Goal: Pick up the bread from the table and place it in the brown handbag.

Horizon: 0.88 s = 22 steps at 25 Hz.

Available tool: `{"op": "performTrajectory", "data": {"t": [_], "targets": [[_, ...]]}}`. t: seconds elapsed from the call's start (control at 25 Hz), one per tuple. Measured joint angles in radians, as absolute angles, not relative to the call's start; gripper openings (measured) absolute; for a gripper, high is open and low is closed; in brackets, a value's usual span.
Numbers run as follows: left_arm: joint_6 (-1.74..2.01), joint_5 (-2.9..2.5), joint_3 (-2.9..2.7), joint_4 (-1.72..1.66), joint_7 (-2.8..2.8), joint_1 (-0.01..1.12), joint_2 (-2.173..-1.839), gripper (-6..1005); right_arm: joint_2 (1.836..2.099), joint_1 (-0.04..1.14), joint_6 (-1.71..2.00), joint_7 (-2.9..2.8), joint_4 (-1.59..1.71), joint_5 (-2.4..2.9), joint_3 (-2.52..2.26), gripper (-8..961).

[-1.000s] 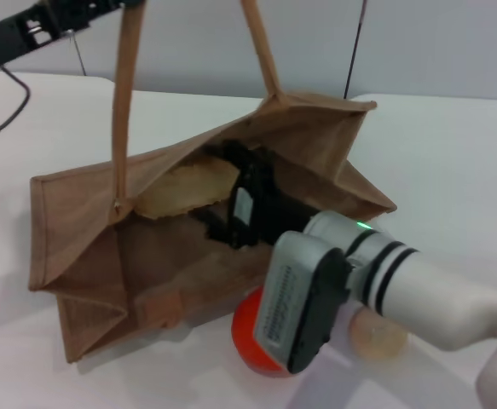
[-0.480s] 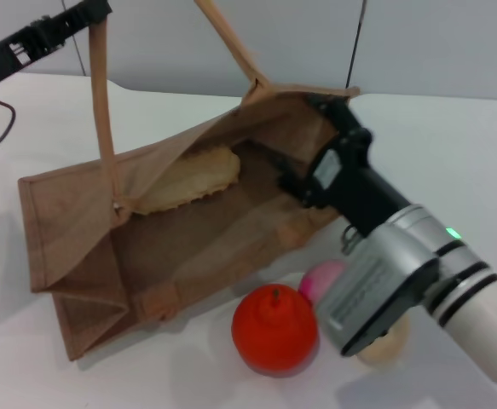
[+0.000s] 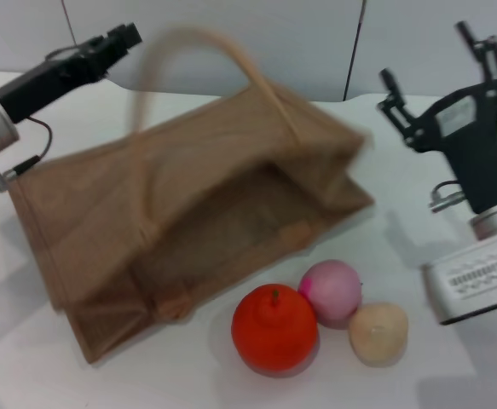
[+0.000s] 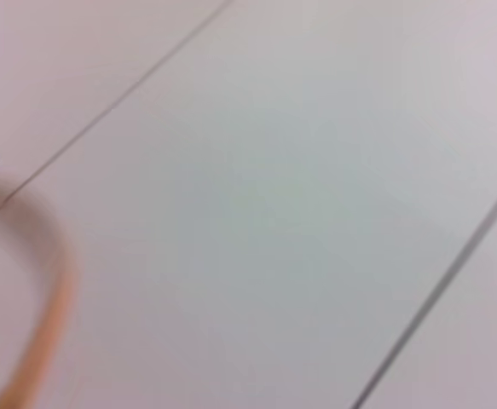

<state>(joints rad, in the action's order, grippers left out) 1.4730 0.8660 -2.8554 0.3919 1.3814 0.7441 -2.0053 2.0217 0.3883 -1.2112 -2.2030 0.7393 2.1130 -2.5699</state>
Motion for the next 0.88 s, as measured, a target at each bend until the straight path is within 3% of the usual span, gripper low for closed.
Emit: {"op": "performTrajectory", "data": {"t": [0.16, 0.44, 0.68, 0.88], "targets": [[1.368, 0.874, -2.853, 0.364, 1.277, 0.754, -2.028, 217, 2.022, 0.388, -1.286, -2.324, 0.696, 2.097, -2.571, 902], [1.278, 1.067, -2.85, 0.182, 0.909, 0.705, -2.033, 424, 2.023, 0.392, -1.327, -2.476, 0.633, 2.055, -2.571, 901], [1.283, 1.292, -2.85, 0.009, 0.518, 0.633, -2.038, 661, 2.023, 0.396, -1.331, -2.65, 0.574, 2.02, -2.565, 900], [1.28, 1.435, -2.85, -0.093, 0.264, 0.597, -2.042, 753, 2.023, 0.398, -1.337, -2.728, 0.554, 1.962, -2.567, 899]]}}
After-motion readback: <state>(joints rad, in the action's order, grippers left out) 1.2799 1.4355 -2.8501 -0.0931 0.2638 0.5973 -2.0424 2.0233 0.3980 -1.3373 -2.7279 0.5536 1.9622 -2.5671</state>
